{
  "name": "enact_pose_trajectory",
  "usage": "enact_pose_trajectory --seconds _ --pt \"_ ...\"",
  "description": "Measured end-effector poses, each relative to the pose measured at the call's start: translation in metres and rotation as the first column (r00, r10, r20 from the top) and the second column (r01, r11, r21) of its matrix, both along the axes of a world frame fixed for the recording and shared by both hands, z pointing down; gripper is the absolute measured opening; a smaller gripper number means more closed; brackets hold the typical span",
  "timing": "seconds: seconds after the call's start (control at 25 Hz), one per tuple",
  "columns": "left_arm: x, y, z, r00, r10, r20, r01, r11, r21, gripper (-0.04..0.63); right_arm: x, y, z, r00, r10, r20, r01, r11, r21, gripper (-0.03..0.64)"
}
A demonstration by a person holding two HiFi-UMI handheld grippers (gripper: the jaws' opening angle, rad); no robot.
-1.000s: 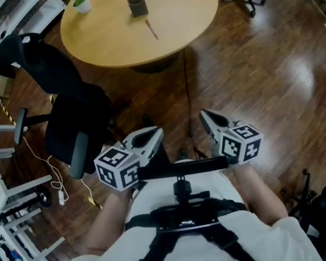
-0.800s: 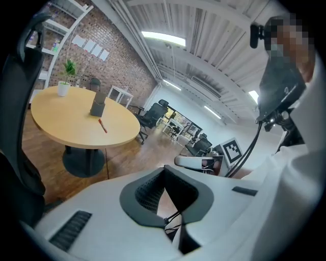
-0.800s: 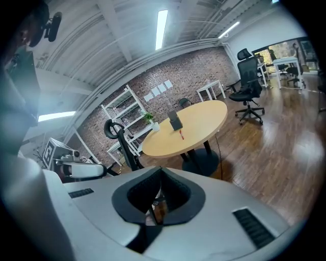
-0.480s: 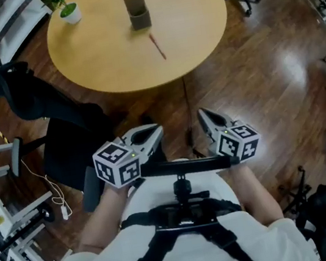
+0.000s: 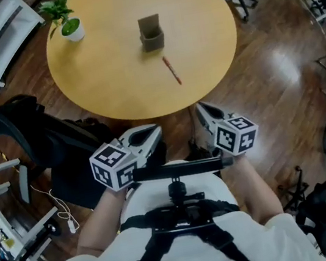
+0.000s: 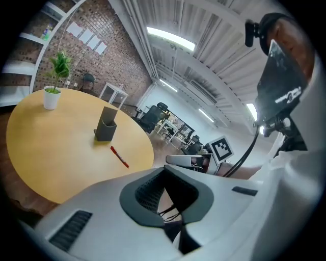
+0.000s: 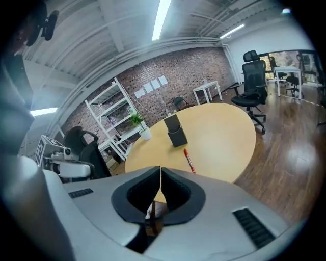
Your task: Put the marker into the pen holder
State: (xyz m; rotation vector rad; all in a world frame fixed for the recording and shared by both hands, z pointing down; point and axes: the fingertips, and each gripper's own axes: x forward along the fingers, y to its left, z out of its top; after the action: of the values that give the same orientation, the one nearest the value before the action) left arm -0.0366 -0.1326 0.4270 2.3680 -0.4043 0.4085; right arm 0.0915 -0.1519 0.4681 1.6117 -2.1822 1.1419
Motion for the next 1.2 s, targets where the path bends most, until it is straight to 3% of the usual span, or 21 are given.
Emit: enact_pose_trajectory --seconds 0.24,0.48,0.6,0.68,0.96,1.04,1.2 --pt "-0.005 -0.021 0.001 1.0 -0.016 -0.011 0.016 1.0 -0.022 -0.006 0.002 -0.036 0.013 0.999 -0.014 -0.033 0.013 1.0 -0.026 0.006" --pt "0.003 -0.037 0.002 0.998 -0.068 0.018 0.068 0.997 -0.023 -0.006 0.011 -0.087 0.053 0.974 -0.18 -0.14 0.165 0.98 -0.111 0.025" --pt "0.003 -0.048 -0.001 0.991 -0.133 0.02 0.134 0.991 -0.021 -0.006 0.015 -0.125 0.075 0.928 -0.289 -0.236 0.253 0.953 -0.169 0.028" --pt "0.002 -0.051 -0.002 0.986 -0.164 0.029 0.165 0.986 -0.021 -0.006 0.016 -0.149 0.089 0.895 -0.351 -0.275 0.299 0.93 -0.214 0.066" --pt "-0.007 -0.061 0.002 0.969 -0.244 0.05 0.246 0.968 -0.048 -0.006 0.007 -0.213 0.138 0.784 -0.505 -0.362 0.368 0.847 -0.384 0.085" --pt "-0.011 -0.061 0.004 0.964 -0.261 0.054 0.264 0.962 -0.063 -0.006 0.004 -0.223 0.152 0.767 -0.526 -0.367 0.363 0.828 -0.428 0.086" --pt "-0.018 -0.063 0.013 0.959 -0.277 0.059 0.282 0.956 -0.083 -0.006 0.001 -0.235 0.173 0.777 -0.537 -0.329 0.335 0.795 -0.506 0.085"
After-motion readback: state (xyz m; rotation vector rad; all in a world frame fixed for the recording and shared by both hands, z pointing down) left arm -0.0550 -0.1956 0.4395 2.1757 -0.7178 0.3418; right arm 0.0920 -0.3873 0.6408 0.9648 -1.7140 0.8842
